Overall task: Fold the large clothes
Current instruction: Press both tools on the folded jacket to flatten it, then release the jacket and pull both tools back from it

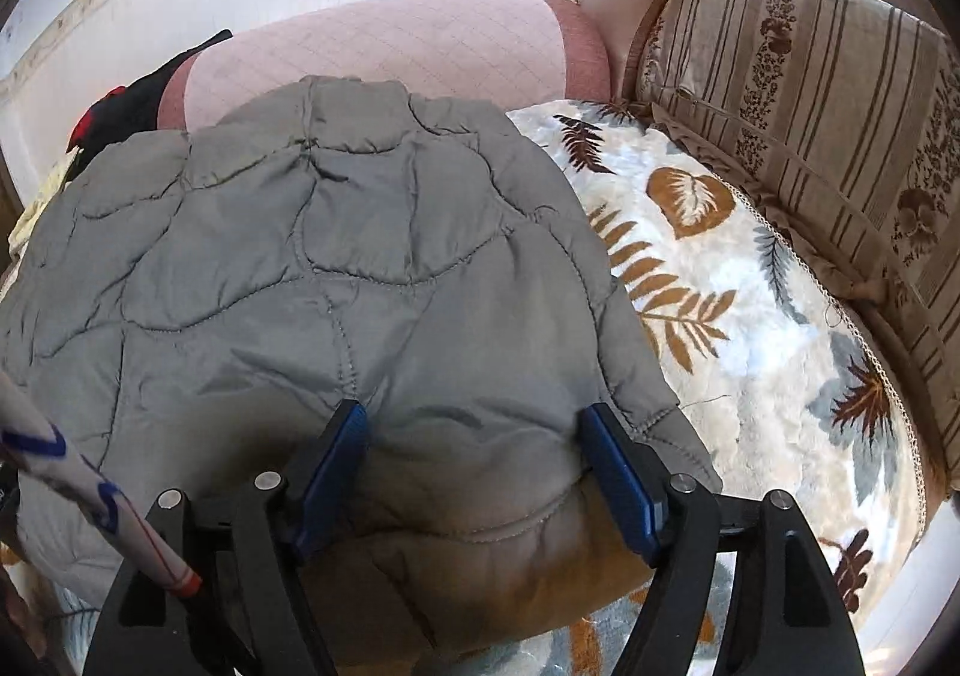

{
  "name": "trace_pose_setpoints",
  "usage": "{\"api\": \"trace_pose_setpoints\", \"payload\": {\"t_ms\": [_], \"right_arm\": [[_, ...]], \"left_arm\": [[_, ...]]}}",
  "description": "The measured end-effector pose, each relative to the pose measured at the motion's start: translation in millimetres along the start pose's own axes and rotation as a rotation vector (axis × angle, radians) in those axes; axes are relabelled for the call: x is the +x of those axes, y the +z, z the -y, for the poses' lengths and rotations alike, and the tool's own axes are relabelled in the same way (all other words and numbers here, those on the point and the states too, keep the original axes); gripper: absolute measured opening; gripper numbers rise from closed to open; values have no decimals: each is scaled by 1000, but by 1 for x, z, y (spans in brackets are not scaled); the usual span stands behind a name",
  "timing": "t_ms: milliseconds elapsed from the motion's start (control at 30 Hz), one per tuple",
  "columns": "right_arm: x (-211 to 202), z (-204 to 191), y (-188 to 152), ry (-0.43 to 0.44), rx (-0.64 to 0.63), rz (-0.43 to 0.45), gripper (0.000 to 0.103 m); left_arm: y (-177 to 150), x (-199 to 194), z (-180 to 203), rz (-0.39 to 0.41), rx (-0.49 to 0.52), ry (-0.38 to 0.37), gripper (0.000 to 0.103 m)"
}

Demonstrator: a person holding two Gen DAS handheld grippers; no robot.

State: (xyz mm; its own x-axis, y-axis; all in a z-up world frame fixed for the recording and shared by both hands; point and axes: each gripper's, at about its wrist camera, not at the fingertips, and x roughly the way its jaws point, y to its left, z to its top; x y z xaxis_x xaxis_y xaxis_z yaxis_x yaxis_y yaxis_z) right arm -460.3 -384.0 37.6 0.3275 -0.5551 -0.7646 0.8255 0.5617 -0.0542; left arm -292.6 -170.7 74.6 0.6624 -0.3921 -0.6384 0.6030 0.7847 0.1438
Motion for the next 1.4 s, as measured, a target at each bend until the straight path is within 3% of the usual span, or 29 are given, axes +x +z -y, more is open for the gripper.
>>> {"api": "trace_pose_setpoints", "payload": {"t_ms": [200,333,533,667,767,900,1067,1400], "right_arm": [[-28,5,5,-9,16,86,78],[-36,7,-2,34,28,79,78],[-26,-12,-17,88,-18,10,80],[-27,-18,-16,65,-51,26,81],[-45,-14,-16,110,-40,83,81],[-52,-15,-22,73,-69,94,81],[-35,-18,-30,91,-86,20,81],[-40,-12,-34,111,-95,15,81]], "left_arm": [[1,-21,-26,11,-77,-19,77],[-10,-34,-60,-7,-137,72,77],[-20,-13,-74,-104,-167,106,78],[-17,-26,-61,-12,-114,184,78],[-14,-43,-49,77,-82,147,78],[-18,-40,-26,49,-29,69,78],[-22,-26,-19,9,-19,67,78],[-26,-30,-15,36,8,88,79]]}}
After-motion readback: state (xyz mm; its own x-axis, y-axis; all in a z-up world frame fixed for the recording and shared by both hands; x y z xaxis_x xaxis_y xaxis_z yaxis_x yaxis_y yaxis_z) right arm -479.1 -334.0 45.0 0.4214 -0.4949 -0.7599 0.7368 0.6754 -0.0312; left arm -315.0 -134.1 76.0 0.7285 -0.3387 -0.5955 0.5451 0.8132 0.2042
